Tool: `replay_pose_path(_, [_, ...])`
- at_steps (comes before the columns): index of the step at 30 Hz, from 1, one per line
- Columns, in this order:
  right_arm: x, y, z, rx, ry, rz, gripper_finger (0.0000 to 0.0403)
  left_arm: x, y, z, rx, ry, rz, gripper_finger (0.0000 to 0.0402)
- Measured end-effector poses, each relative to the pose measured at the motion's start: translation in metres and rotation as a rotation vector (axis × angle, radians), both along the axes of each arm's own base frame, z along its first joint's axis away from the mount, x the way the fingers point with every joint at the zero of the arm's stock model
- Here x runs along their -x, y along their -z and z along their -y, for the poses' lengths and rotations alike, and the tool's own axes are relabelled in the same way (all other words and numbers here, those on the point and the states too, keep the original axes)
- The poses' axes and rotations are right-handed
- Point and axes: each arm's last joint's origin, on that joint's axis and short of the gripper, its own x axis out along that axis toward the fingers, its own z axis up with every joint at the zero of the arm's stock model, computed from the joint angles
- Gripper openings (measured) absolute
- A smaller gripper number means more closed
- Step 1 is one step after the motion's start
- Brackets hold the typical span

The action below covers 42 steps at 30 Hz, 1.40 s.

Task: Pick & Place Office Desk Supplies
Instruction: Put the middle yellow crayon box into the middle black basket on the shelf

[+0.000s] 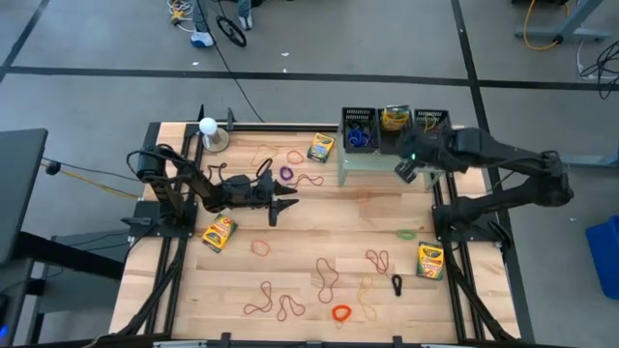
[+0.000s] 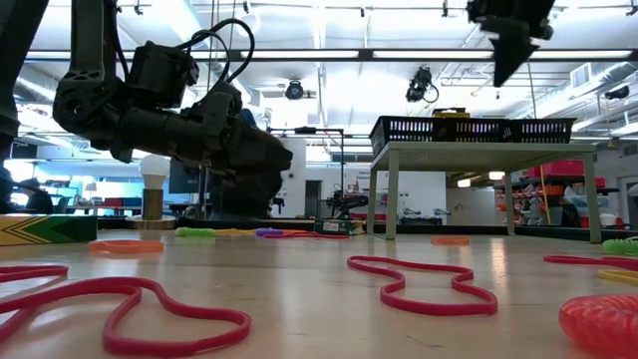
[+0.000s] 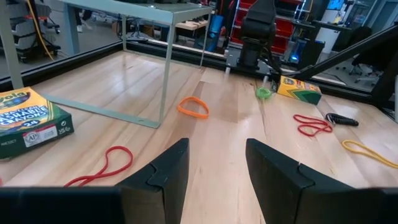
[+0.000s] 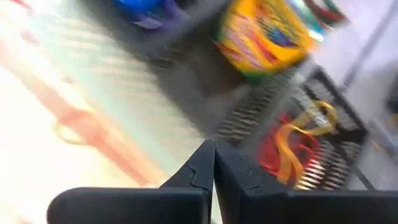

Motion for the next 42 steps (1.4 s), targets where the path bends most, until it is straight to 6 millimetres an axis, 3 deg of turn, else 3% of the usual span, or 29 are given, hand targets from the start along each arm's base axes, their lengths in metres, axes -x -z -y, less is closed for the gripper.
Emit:
replay_pose_path(4, [-0.016, 0.020, -0.024, 0.010, -0.117, 0.097, 0.0006, -0.003, -0.002, 0.000, -0.001, 0.001, 0.009, 0.0165])
replay_pose_path(10, [-0.041, 0.083, -0.057, -0.113, -0.332, 0.241, 0.0016, -0.005, -0.003, -0.001, -0.002, 0.004, 0.015, 0.0165])
replay_pose_path(14, [-0.044, 0.117, -0.077, -0.238, -0.473, 0.306, 0.0011, -0.005, -0.003, -0.001, -0.001, 0.003, 0.007, 0.0166])
replay_pose_path(18, [-0.038, 0.132, -0.092, -0.373, -0.530, 0.305, 0.0004, -0.005, -0.003, 0.000, -0.001, 0.002, 0.007, 0.0166])
replay_pose_path(26, [-0.029, 0.160, -0.121, -0.439, -0.575, 0.247, 0.0011, -0.005, -0.003, 0.000, 0.001, 0.001, 0.007, 0.0163])
replay_pose_path(36, [-0.057, 0.209, -0.161, -0.461, -0.655, 0.242, 0.0011, -0.006, -0.003, 0.000, 0.003, 0.004, 0.004, 0.0150])
replay_pose_path(42, [-0.067, 0.232, -0.170, -0.452, -0.634, 0.244, 0.0044, -0.006, -0.003, 0.003, -0.008, 0.017, 0.002, 0.0141])
